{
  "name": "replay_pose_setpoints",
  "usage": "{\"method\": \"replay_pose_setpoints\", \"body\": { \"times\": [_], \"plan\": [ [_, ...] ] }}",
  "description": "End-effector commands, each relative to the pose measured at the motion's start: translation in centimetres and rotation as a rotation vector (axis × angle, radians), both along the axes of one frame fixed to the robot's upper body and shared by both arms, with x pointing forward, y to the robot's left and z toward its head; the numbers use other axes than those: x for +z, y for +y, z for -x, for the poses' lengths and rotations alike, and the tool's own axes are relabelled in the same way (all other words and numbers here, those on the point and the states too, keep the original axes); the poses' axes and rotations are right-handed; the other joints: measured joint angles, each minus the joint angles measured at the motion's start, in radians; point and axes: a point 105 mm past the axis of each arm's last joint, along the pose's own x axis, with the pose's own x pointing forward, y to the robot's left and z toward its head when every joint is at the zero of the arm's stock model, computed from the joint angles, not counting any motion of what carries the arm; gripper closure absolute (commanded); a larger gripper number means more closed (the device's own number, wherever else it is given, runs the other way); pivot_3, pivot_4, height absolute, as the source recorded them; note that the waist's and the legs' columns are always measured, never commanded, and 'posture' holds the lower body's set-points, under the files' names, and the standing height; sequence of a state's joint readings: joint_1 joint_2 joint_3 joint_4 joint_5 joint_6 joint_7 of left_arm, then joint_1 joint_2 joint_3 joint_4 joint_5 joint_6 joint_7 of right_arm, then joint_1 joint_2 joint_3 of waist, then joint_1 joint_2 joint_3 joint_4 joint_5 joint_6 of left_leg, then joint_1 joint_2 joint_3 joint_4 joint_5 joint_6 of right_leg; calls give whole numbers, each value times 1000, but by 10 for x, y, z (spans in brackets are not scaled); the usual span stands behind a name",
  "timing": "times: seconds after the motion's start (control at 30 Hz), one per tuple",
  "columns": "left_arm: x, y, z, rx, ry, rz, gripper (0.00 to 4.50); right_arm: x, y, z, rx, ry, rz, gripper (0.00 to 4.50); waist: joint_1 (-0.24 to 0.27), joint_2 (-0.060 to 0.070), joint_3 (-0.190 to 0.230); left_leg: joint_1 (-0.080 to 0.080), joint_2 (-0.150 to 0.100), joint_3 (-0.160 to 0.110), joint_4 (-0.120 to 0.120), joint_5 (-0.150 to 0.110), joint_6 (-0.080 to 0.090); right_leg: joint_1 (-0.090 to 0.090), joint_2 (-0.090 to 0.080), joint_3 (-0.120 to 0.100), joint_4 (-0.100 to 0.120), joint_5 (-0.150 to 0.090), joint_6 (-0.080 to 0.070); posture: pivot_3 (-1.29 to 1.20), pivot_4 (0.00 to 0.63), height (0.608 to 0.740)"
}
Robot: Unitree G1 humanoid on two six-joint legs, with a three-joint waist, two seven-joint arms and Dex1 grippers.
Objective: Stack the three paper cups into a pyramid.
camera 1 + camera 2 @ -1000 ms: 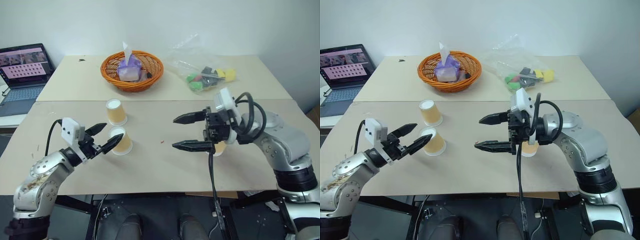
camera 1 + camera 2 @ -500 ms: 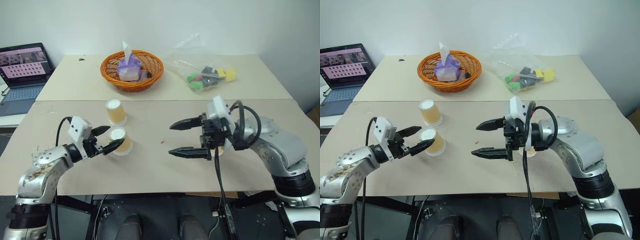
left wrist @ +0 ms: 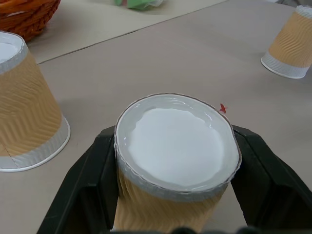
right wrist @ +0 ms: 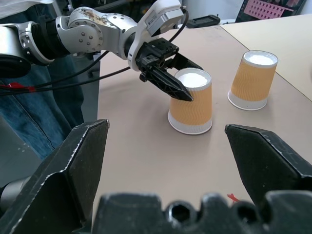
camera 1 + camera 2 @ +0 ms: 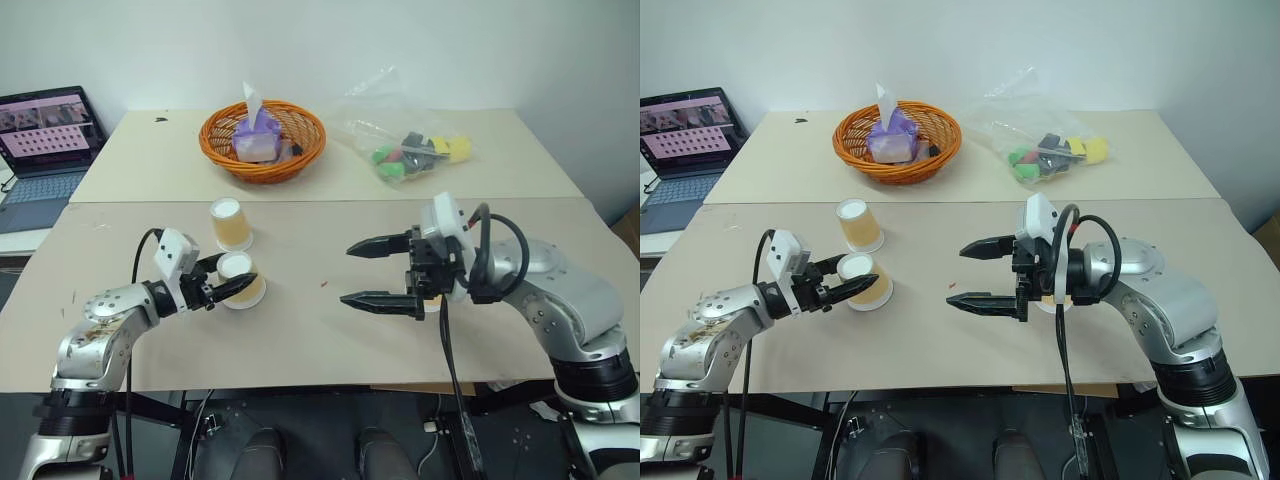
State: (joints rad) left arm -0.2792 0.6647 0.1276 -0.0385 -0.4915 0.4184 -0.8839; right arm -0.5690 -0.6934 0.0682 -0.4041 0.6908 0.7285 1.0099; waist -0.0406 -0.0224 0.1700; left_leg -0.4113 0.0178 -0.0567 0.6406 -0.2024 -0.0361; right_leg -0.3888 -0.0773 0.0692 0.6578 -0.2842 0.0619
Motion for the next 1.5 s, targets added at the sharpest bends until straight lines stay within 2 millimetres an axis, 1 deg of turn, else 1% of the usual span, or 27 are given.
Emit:
{"method": "replay_pose_setpoints", "body": {
  "times": [0.03,0.1,0.23,0.4,0.47,0.53,0.63,0.7,0.77,0.83,0.93,1.03,1.1,1.23,1.33,1.5],
  "plan": [
    [17,-4,-4,-25,-75,-17,1887,10,-1,4,-3,-49,-19,0,0,0,0,0,0,0,0,0,0,0,0,0,0,0,0,0,150,740],
    [28,-14,-6,-65,-92,9,1887,9,0,3,-15,-53,-13,0,0,0,0,0,0,0,0,0,0,0,0,0,0,0,0,0,150,740],
    [52,-49,-18,-207,-137,38,1887,10,-3,0,-56,-63,-18,0,17,-1,0,-2,-1,-1,2,0,0,0,0,-1,0,0,0,0,150,740],
    [66,-93,-34,-368,-184,22,1887,5,-8,1,-100,-69,-3,0,24,-1,0,-3,-1,-1,3,0,0,0,0,-1,-1,0,0,0,150,740],
    [66,-112,-36,-437,-190,7,1887,3,-9,3,-109,-70,-2,0,24,-1,1,-4,-1,0,3,0,0,-1,0,-1,-1,0,0,0,150,740],
    [61,-128,-36,-494,-174,12,1887,3,-10,4,-121,-75,-5,0,23,-2,1,-4,-1,-1,3,0,0,-1,0,-1,-1,0,0,0,150,740],
    [50,-145,-39,-533,-160,2,1887,4,-11,5,-142,-82,-10,0,20,-2,1,-4,-1,0,3,0,0,-1,0,-1,0,0,0,0,150,740],
    [52,-155,-37,-569,-148,47,1887,4,-11,6,-155,-83,-11,0,16,-2,1,-4,-1,-1,3,0,0,-1,0,-1,0,0,0,0,150,740],
    [51,-164,-32,-607,-143,54,1887,4,-13,7,-166,-85,-11,0,16,-2,1,-4,-1,-1,3,0,0,-1,0,-1,0,0,1,0,150,740],
    [47,-166,-32,-611,-131,46,1887,5,-14,9,-171,-88,-17,0,17,-2,1,-4,-1,-1,3,0,0,-1,0,-1,0,0,1,0,150,740],
    [40,-162,-35,-593,-126,1,1887,7,-15,11,-179,-90,-21,0,18,-2,1,-4,-1,-1,3,0,0,-1,0,-1,0,0,1,0,150,740],
    [39,-160,-34,-594,-117,-4,1887,7,-16,12,-183,-89,-26,0,17,-2,1,-4,-1,-1,3,0,0,-1,0,-1,0,0,1,0,150,740],
    [31,-158,-33,-594,-96,-45,1887,9,-16,13,-182,-89,-38,0,18,-2,1,-4,-1,-1,3,0,0,-1,0,-1,0,0,1,0,150,740],
    [9,-150,-33,-586,-43,-157,1887,11,-14,14,-179,-91,-50,0,18,-2,1,-4,-1,-1,3,0,0,-1,0,-1,0,0,1,0,150,740],
    [-2,-146,-33,-578,-27,-207,1887,12,-13,14,-179,-92,-52,0,18,-2,1,-4,-1,-1,3,0,0,-1,0,-1,0,0,1,0,150,740],
    [-6,-145,-35,-561,-28,-225,1887,11,-15,13,-187,-86,-52,0,21,-2,1,-3,-1,-1,4,0,0,0,0,-1,0,0,1,0,150,740]
  ]
}}
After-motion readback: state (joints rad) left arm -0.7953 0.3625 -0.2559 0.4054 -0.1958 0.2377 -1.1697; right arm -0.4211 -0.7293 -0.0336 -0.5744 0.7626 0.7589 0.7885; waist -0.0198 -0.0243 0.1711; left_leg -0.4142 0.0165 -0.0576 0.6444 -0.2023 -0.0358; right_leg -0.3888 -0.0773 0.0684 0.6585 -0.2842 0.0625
